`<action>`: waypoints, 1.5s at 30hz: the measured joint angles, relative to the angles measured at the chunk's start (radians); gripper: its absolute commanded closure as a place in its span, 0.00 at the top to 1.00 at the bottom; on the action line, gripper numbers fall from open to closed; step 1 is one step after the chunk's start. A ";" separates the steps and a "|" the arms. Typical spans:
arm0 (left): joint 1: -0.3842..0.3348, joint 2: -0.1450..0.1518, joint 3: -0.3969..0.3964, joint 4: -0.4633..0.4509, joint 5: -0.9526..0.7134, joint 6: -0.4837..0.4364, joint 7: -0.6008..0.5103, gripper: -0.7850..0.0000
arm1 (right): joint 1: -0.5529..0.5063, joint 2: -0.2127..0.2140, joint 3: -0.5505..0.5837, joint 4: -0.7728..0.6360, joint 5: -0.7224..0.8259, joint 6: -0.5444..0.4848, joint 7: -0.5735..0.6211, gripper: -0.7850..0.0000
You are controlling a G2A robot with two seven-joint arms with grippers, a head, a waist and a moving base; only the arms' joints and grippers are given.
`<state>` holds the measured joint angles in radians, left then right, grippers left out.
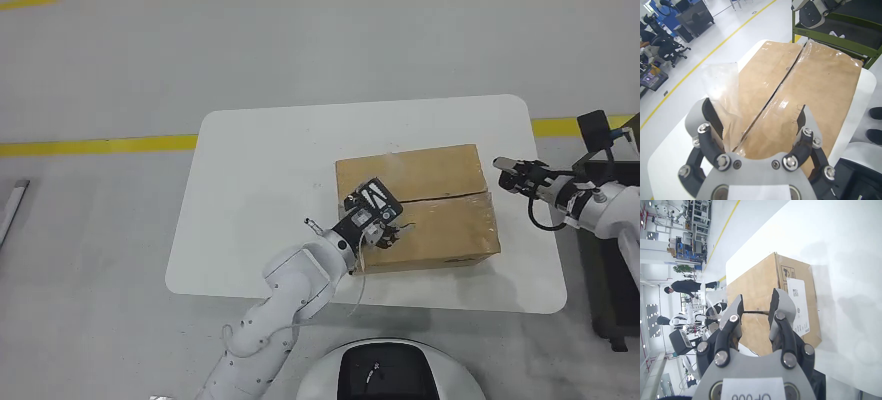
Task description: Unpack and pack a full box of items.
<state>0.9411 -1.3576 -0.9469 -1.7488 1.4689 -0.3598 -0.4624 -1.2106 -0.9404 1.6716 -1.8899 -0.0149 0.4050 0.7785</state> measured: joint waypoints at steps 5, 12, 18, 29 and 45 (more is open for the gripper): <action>-0.019 -0.010 0.003 -0.007 -0.153 -0.027 -0.083 1.00 | 0.001 0.002 0.006 0.003 0.007 0.000 -0.001 0.41; -0.072 -0.031 0.067 0.043 -0.225 -0.035 -0.107 1.00 | -0.036 0.007 0.069 -0.009 0.031 0.003 -0.005 0.42; -0.115 -0.055 0.149 0.088 -0.268 -0.047 -0.118 1.00 | -0.094 0.011 0.135 -0.019 0.058 -0.001 -0.002 0.42; -0.114 -0.058 0.134 -0.001 -0.253 -0.037 -0.125 1.00 | -0.128 0.016 0.141 -0.044 0.090 -0.021 0.042 0.42; 0.063 -0.004 -0.149 -0.228 -0.144 0.012 -0.117 1.00 | 0.050 0.037 0.002 -0.004 0.011 0.007 0.190 1.00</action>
<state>1.0041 -1.3612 -1.0963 -1.9764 1.3247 -0.3473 -0.5795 -1.1604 -0.9032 1.6732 -1.8942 -0.0044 0.4118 0.9690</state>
